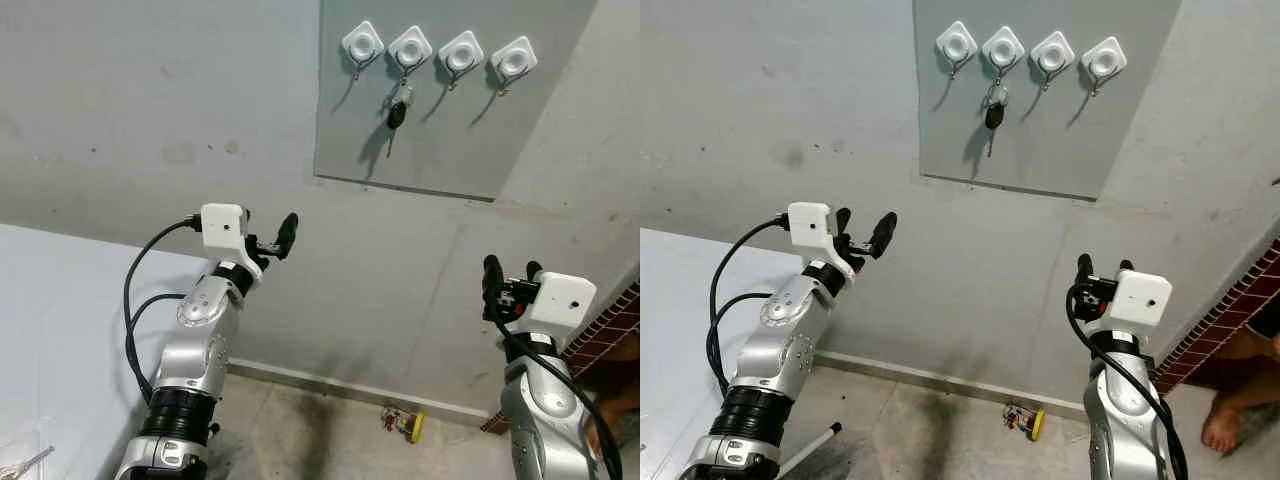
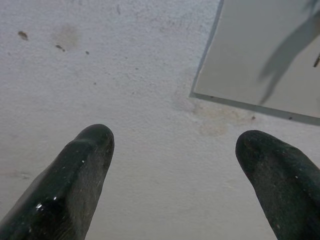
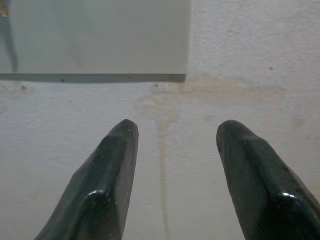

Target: Hang keys on a hook

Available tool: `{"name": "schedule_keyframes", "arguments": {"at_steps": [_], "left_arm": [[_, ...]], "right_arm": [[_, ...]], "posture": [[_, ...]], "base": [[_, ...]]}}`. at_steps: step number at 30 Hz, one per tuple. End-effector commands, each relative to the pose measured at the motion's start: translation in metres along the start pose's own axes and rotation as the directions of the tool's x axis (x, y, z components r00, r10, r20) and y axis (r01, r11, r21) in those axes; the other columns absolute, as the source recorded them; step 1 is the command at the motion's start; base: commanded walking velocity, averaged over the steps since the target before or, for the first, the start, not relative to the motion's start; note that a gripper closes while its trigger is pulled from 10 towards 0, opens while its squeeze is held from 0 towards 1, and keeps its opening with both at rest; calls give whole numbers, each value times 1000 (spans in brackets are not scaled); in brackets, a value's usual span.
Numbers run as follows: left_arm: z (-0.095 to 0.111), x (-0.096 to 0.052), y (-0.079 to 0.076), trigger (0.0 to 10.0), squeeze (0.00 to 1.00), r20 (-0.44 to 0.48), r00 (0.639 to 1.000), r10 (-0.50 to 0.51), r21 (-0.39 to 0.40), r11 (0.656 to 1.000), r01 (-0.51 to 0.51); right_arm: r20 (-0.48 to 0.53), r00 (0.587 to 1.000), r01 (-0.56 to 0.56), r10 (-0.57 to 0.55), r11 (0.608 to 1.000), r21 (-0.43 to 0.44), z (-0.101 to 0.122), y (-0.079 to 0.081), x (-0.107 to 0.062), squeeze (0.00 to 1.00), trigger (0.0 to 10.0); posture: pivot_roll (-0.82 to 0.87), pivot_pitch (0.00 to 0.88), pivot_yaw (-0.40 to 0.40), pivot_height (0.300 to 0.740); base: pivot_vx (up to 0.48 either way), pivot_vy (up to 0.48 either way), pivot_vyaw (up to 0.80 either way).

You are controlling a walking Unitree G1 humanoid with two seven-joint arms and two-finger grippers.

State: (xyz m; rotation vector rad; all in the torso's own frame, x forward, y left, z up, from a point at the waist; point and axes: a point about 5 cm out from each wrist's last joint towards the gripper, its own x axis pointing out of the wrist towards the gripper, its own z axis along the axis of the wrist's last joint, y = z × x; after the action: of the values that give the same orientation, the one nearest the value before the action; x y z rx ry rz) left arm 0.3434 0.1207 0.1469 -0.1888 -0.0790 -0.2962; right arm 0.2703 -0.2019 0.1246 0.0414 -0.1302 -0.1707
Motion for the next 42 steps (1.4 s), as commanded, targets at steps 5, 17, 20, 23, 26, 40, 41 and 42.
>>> {"name": "schedule_keyframes", "arguments": {"at_steps": [5,17,20,23,26,40,41,42], "left_arm": [[6,6,2,10000,0,26,999,27,32,999,-28],[4,5,2,10000,0,43,999,32,44,998,-34],[3,4,1,10000,0,51,998,24,58,998,-27],[4,4,0,10000,0,55,998,21,56,998,-24],[5,5,0,10000,0,64,998,20,57,998,-24],[2,-2,-3,10000,0,38,997,-74,46,996,72],[1,-4,0,10000,0,36,997,-70,47,997,68],[0,-5,1,10000,0,35,997,-64,44,997,62]], "right_arm": [[28,1000,-13,13,1000,8,11,4,4,0,10000],[16,1000,-8,9,1000,-12,9,3,2,0,10000],[12,1000,-12,12,1000,-22,8,3,1,0,10000],[11,1000,-11,12,1000,-22,8,3,2,0,10000],[11,1000,-10,10,1000,-21,8,4,2,0,10000],[10,1000,-16,16,1000,-1,7,9,5,0,10000],[8,1000,-27,27,1000,-10,8,10,5,0,10000],[8,999,-33,33,999,-17,8,10,6,0,10000]], "posture": [[-112,0,-30,740],[-108,0,-33,740],[-108,0,-36,740],[-104,0,-37,740],[-102,0,-37,740],[-71,0,-57,740],[-63,0,-68,740],[-63,0,-68,740]], "base": [[0,0,0],[0,0,0],[0,0,0],[0,0,0],[0,0,0],[0,0,0],[0,0,0],[0,0,0]]}}
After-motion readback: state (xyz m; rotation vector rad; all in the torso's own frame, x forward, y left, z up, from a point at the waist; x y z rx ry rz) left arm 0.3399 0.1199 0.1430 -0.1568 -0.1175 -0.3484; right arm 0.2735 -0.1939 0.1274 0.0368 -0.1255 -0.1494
